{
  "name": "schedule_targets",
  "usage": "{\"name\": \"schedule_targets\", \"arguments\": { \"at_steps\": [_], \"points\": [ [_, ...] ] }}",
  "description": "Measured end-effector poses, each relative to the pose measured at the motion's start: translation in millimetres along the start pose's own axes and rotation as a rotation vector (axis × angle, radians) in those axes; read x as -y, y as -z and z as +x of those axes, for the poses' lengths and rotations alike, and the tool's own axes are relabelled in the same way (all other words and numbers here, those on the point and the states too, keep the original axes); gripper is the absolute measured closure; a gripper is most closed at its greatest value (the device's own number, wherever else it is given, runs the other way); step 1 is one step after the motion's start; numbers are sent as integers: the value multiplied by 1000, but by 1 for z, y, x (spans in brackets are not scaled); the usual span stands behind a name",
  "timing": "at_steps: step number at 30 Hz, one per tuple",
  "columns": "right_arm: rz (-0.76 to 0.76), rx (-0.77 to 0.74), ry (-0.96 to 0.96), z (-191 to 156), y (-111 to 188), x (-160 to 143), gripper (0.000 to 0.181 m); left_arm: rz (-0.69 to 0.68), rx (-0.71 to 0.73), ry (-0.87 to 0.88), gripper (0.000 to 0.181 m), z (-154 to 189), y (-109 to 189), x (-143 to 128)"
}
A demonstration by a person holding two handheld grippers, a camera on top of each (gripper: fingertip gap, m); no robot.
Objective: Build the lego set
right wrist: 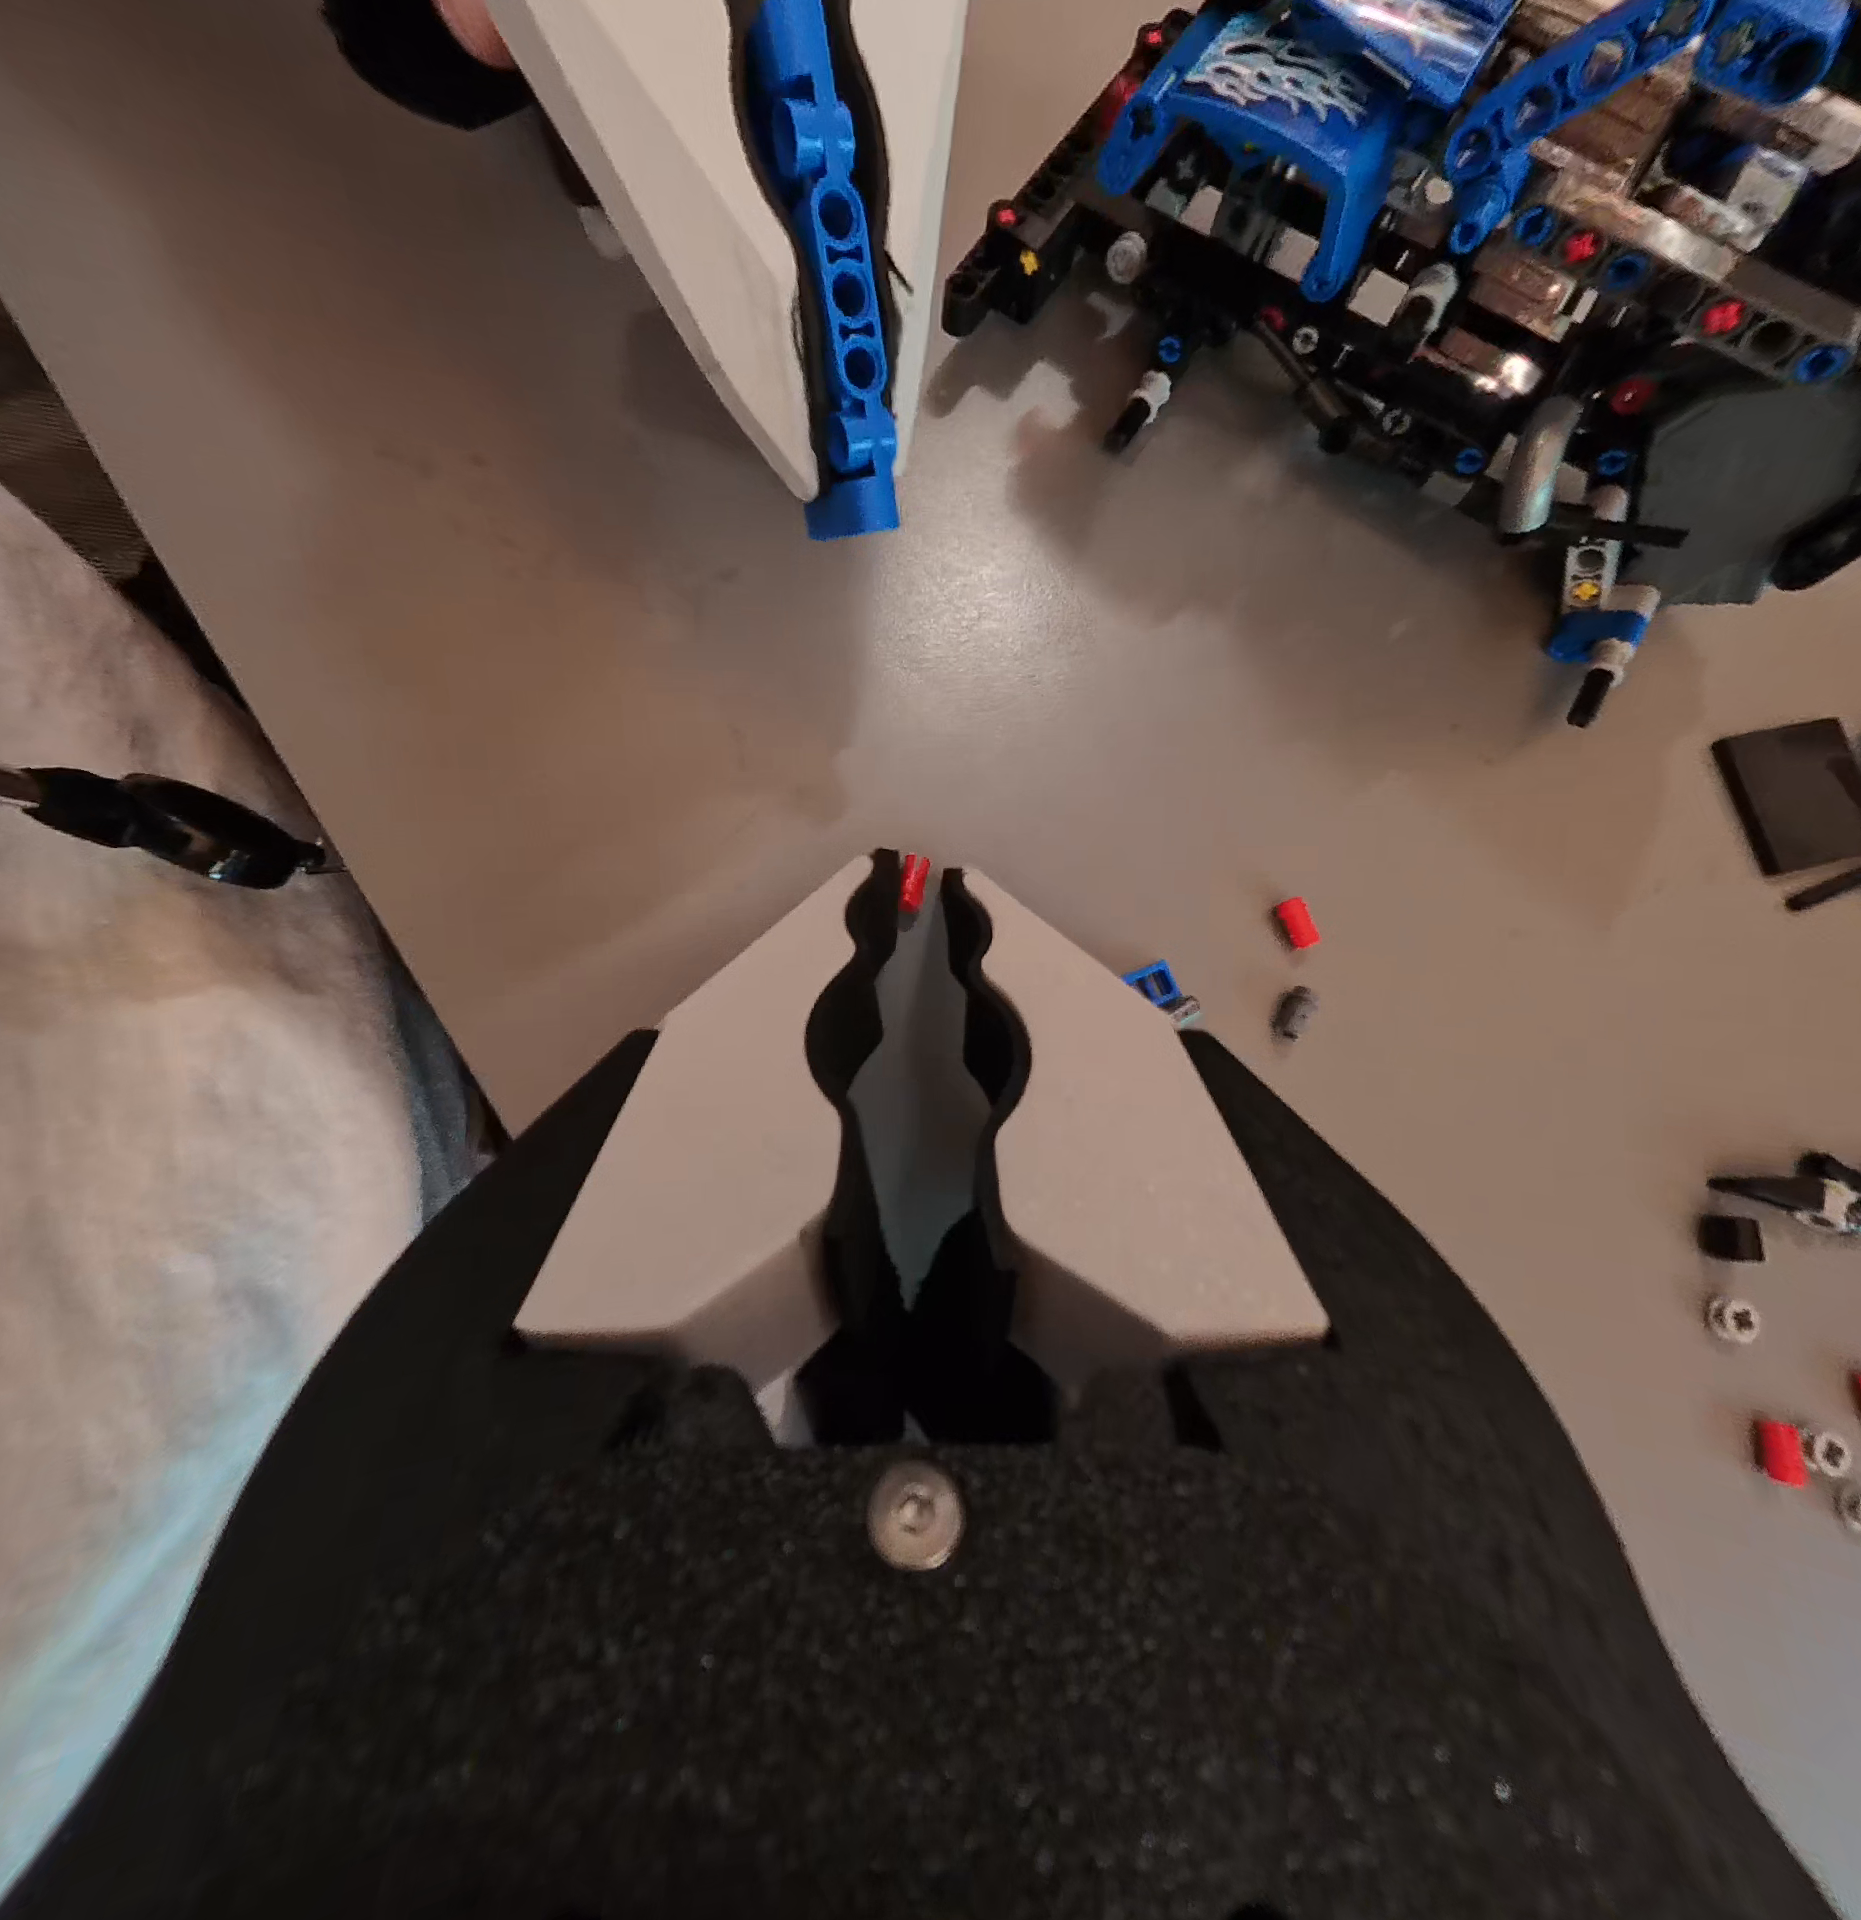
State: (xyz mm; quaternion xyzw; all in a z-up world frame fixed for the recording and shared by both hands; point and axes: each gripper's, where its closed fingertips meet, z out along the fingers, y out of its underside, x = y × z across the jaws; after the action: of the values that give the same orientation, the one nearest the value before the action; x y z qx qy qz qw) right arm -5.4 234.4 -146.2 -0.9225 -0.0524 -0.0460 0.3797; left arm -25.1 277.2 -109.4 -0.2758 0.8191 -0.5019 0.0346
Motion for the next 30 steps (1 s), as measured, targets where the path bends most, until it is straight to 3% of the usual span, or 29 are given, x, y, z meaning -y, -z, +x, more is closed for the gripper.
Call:
{"name": "schedule_targets", "arguments": {
  "at_steps": [12,16,18,23,30],
  "points": [
    [57,-58,44,-2,3,-3,177,7,-15,4,176,3,-1,1],
    [67,-52,75,-1,2,-1,177,66,-43,46,176,5,2,10],
    [142,-65,87,0,7,17,178,166,-110,129,176,9,8,25],
    [406,-29,120,-5,42,96,178,369,-274,295,176,14,27,51],
    [382,5,106,-3,44,99,178,425,-288,250,176,17,37,60]
  ]
}}
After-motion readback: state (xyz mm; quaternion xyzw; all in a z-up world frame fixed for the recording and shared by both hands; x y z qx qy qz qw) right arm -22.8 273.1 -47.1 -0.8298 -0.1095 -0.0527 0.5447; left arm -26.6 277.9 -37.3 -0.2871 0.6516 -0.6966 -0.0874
